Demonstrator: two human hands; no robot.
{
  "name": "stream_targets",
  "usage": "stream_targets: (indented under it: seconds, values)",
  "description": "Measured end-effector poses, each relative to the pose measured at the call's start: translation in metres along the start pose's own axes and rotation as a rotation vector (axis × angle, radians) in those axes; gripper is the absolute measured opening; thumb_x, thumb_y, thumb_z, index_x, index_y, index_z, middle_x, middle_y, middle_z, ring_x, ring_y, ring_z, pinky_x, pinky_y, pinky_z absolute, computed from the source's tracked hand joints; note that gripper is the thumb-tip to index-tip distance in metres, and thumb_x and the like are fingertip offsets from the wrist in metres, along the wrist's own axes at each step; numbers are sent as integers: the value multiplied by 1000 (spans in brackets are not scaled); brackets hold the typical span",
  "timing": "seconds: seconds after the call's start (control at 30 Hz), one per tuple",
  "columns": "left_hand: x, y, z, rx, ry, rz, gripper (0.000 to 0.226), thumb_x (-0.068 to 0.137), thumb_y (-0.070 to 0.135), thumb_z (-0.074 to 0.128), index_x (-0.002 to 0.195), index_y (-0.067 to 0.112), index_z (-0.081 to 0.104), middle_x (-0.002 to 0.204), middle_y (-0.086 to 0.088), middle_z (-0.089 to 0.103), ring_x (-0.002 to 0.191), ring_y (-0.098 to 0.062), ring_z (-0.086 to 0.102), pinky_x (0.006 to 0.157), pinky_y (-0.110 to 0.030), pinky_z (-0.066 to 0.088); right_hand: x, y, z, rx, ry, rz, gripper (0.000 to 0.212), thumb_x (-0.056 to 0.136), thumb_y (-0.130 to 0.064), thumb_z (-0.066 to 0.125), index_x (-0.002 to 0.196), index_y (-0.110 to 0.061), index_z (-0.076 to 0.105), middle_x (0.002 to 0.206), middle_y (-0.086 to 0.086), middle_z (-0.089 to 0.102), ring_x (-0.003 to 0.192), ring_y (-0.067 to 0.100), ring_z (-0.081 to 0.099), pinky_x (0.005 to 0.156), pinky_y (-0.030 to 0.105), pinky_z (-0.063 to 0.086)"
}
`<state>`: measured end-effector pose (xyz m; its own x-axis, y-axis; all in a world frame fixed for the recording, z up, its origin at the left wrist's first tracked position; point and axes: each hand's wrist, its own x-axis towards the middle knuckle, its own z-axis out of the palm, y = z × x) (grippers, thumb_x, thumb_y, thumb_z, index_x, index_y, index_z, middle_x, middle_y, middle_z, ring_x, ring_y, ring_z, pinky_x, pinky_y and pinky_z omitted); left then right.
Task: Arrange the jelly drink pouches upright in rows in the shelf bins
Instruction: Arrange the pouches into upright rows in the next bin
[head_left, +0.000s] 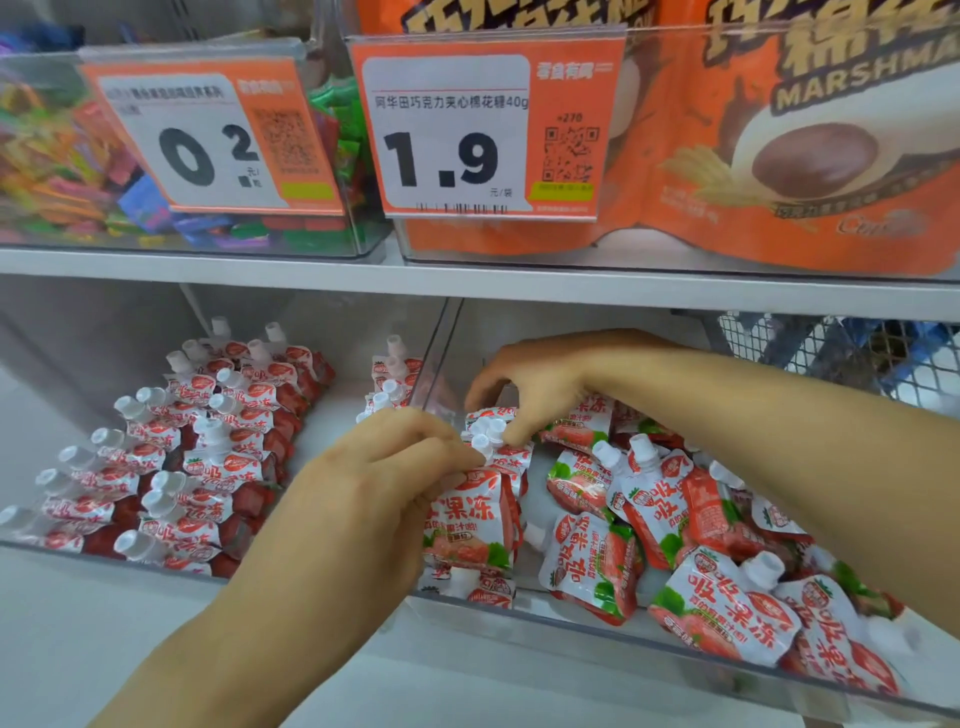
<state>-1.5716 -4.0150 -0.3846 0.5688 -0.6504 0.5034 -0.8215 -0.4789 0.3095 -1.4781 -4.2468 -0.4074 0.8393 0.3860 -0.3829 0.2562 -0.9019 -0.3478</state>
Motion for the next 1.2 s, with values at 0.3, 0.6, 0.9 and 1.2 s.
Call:
stream_targets:
  seconds: [0.3,0.6,0.9,1.2]
  values:
    - [-2,-3,-2,-19,6,-32,26,81,4,59,95,19,75,96,14,64,85,-2,61,71,-19,49,-10,10,5,-12,-4,-87,58,80,-14,79,132,-27,56,97,-9,57,82,4,53,73,19,44]
    - [1,-2,-1,-10,15,-28,25,81,4,59,94,20,75,95,15,65,85,1,60,73,-16,49,-15,18,8,86,289,-133,22,87,-28,74,106,-21,64,102,-5,64,81,5,56,73,24,46]
    - [11,-4,6,53,85,-17,25,90,16,51,99,18,74,98,9,66,86,-14,64,70,-30,55,-14,21,17,131,262,-11,23,92,-21,65,114,-19,60,111,-3,68,93,12,63,76,26,50]
    - [51,-2,30,197,266,-16,25,80,1,60,101,6,73,97,-7,67,85,-29,62,71,-38,50,-33,32,5,582,3,-158,81,73,-1,85,142,-17,45,138,3,60,126,14,57,109,36,45]
